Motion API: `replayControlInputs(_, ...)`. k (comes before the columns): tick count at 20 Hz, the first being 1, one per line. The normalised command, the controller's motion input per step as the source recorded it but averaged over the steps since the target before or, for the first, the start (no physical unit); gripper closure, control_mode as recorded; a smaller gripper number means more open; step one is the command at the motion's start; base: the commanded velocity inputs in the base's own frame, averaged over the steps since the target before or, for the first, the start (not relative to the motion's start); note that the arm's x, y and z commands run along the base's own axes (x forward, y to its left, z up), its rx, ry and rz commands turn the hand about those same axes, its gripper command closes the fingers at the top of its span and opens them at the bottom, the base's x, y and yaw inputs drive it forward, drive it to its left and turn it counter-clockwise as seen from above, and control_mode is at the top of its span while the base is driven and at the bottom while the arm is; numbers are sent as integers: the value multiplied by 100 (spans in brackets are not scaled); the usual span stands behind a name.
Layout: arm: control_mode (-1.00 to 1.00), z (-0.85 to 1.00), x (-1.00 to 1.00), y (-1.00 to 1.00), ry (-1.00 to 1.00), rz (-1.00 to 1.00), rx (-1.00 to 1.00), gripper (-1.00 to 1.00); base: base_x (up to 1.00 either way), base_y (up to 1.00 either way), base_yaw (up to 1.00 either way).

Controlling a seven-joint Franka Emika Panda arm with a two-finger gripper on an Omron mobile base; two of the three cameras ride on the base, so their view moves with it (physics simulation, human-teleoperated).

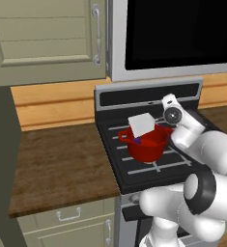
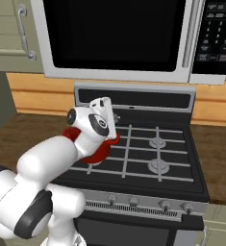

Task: Put the bell pepper and eggplant in the pot. Retrieve the spatula and lightly stir the vegetables in the pot.

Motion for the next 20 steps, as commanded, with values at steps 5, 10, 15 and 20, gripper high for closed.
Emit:
replayControlInputs(5,-100,-1,4,6,0,10,-12,100,0,0,0)
replayControlInputs(10,-100,0,2,-2,0,14,-13,100,0,0,0)
replayControlInputs(15,-100,0,0,-12,0,19,-13,100,0,0,0)
replayControlInputs(20,-100,9,0,-31,0,18,-8,100,0,0,0)
